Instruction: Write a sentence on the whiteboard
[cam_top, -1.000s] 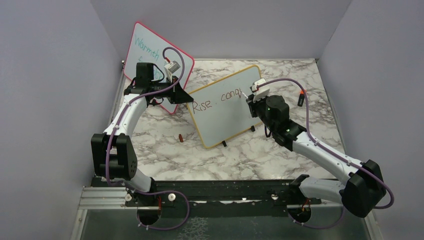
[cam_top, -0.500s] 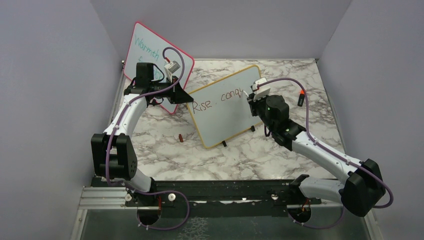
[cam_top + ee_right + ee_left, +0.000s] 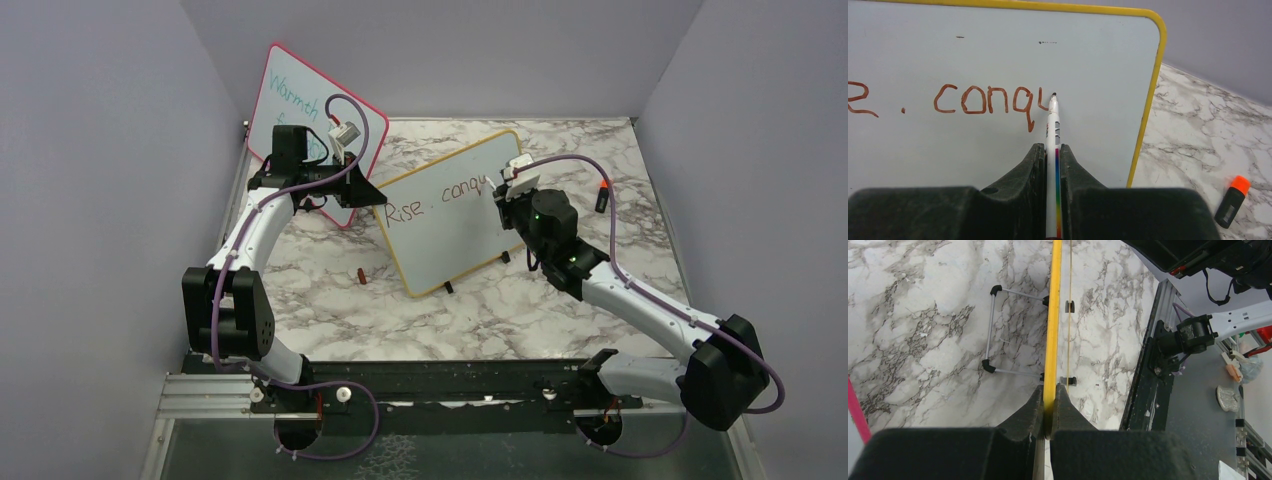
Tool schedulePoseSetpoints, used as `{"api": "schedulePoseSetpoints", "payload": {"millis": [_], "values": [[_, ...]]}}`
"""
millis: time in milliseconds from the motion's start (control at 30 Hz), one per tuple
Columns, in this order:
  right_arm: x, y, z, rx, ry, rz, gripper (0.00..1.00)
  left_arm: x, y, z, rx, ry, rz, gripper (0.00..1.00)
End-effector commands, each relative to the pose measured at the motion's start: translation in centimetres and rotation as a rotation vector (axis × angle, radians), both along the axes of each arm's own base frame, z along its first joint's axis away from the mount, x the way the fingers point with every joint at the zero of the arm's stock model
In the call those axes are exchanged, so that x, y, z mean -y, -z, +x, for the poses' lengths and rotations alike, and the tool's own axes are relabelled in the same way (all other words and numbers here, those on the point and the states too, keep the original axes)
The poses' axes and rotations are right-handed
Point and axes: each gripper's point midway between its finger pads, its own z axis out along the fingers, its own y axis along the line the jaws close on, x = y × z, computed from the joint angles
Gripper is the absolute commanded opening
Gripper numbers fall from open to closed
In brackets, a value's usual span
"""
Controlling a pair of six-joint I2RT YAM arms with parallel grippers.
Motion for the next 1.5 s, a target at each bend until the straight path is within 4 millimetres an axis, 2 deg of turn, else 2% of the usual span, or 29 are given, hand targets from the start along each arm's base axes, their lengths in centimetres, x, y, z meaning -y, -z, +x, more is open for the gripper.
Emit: {"api": "schedulePoseSetpoints", "payload": {"millis": [0, 400, 1100, 1467], "values": [[0.1, -2.4, 0.9, 0.063, 0.027, 0.030, 0.01, -0.5, 0.4, 0.3, -0.010, -0.008, 0.011, 0.00], [-0.1, -2.3, 1.0, 0.056, 0.021, 0.029, 0.01, -0.5, 0.4, 0.3, -0.013, -0.011, 0.011, 0.00], [0.7, 2.0, -0.6, -0.072, 0.024, -0.005, 0.01, -0.5, -0.2, 0.3, -0.016, -0.026, 0.010, 0.00], [1.6, 2.7, -0.9, -0.089, 0.060, -0.017, 0.01, -0.5, -0.3, 0.3, -0.016, -0.028, 0.011, 0.00]]}}
